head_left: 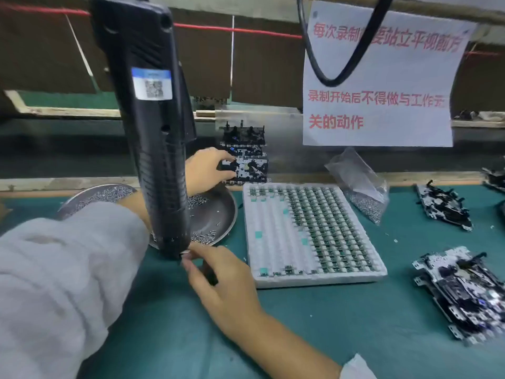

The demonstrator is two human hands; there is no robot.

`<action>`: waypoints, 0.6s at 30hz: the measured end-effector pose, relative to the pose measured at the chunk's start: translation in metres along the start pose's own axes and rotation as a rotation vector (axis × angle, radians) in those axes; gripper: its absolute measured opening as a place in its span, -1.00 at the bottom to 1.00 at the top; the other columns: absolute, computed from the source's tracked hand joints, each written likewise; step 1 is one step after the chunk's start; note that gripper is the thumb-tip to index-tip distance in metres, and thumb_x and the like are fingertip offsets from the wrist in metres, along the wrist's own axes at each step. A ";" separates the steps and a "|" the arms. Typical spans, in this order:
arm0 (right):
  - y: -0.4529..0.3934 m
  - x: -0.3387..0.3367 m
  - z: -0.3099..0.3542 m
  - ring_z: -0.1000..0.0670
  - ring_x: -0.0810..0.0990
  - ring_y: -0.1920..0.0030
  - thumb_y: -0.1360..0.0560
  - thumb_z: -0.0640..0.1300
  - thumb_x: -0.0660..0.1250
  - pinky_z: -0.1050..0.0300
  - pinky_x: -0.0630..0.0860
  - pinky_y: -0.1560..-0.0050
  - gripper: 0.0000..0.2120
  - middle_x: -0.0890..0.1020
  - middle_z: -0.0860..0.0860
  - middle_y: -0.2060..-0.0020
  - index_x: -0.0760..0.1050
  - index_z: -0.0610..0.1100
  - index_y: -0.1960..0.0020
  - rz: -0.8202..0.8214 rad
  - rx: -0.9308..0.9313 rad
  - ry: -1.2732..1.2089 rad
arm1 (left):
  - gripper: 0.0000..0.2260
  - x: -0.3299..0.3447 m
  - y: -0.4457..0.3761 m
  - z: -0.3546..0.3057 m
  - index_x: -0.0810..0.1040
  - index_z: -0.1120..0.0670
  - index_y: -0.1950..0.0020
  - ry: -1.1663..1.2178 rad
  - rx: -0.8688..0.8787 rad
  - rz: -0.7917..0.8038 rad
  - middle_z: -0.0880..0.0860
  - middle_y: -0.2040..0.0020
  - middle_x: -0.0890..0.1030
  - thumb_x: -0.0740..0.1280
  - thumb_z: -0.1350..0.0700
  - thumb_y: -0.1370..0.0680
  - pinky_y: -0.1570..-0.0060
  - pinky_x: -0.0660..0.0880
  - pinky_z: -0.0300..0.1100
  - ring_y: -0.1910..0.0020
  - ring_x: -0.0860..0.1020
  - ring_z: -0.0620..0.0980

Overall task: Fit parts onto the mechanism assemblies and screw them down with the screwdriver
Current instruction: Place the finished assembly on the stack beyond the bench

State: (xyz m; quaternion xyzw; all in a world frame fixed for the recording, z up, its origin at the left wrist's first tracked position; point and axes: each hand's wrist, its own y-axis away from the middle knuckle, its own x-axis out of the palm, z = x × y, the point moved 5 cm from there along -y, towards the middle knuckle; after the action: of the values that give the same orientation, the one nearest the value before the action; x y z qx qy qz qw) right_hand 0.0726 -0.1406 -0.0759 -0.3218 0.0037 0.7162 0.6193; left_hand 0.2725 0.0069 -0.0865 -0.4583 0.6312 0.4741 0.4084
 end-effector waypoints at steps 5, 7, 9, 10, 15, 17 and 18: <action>-0.002 0.003 -0.013 0.19 0.40 0.27 -0.55 -0.04 0.21 0.23 0.40 0.18 -0.66 0.55 0.03 0.17 0.48 -0.02 -0.31 0.012 0.014 -0.118 | -0.52 -0.034 -0.004 -0.102 0.52 0.13 -0.28 0.127 0.251 -0.192 0.10 -0.23 0.53 0.50 0.03 -0.42 -0.14 0.44 -0.08 -0.18 0.49 0.09; -0.005 0.005 -0.018 0.14 0.44 0.25 -0.54 -0.01 0.22 0.22 0.45 0.17 -0.59 0.56 0.07 0.11 0.35 0.14 -0.39 0.040 0.071 -0.205 | -0.56 -0.032 -0.006 -0.101 0.53 0.13 -0.26 0.075 0.240 -0.240 0.10 -0.22 0.54 0.50 0.06 -0.42 -0.09 0.42 -0.14 -0.18 0.49 0.08; -0.005 0.007 -0.022 0.11 0.48 0.21 -0.52 0.04 0.22 0.18 0.50 0.11 -0.52 0.55 0.12 0.04 0.19 0.33 -0.38 0.059 0.120 -0.255 | -0.60 -0.028 -0.012 -0.098 0.50 0.14 -0.31 0.026 0.213 -0.280 0.12 -0.27 0.51 0.43 0.14 -0.49 -0.05 0.35 -0.20 -0.21 0.47 0.09; -0.005 0.007 -0.023 0.12 0.49 0.19 -0.51 0.06 0.21 0.21 0.49 0.09 -0.49 0.54 0.18 0.01 0.11 0.39 -0.36 0.057 0.131 -0.266 | -0.64 -0.029 -0.011 -0.099 0.48 0.15 -0.33 0.016 0.212 -0.313 0.14 -0.30 0.47 0.38 0.17 -0.53 -0.06 0.33 -0.21 -0.22 0.46 0.10; -0.005 0.004 -0.022 0.18 0.48 0.19 -0.51 -0.01 0.22 0.38 0.42 0.16 -0.50 0.49 0.31 -0.02 0.12 0.39 -0.32 0.024 0.103 -0.307 | -0.80 -0.041 0.017 -0.086 0.49 0.26 -0.17 0.111 0.150 -0.480 0.24 -0.20 0.50 0.22 0.32 -0.56 -0.07 0.44 -0.03 -0.08 0.52 0.24; -0.005 0.002 -0.021 0.17 0.48 0.21 -0.52 -0.07 0.23 0.38 0.42 0.20 -0.52 0.50 0.28 0.00 0.17 0.34 -0.31 0.013 0.097 -0.335 | -0.77 -0.054 0.042 -0.077 0.51 0.19 -0.17 0.139 0.099 -0.637 0.18 -0.16 0.51 0.24 0.36 -0.54 0.07 0.37 -0.13 -0.04 0.55 0.21; -0.006 0.001 -0.020 0.17 0.47 0.21 -0.53 -0.09 0.24 0.38 0.42 0.20 -0.53 0.50 0.28 0.00 0.20 0.33 -0.30 0.005 0.092 -0.338 | -0.70 -0.059 0.054 -0.071 0.51 0.13 -0.22 0.142 0.100 -0.684 0.12 -0.19 0.50 0.26 0.36 -0.53 0.04 0.38 -0.15 -0.04 0.57 0.12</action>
State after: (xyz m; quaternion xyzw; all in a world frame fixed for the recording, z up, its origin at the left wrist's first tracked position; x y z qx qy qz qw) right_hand 0.0865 -0.1463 -0.0898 -0.1681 -0.0670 0.7607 0.6233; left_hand 0.2292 -0.0442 -0.0030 -0.6544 0.4907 0.2453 0.5204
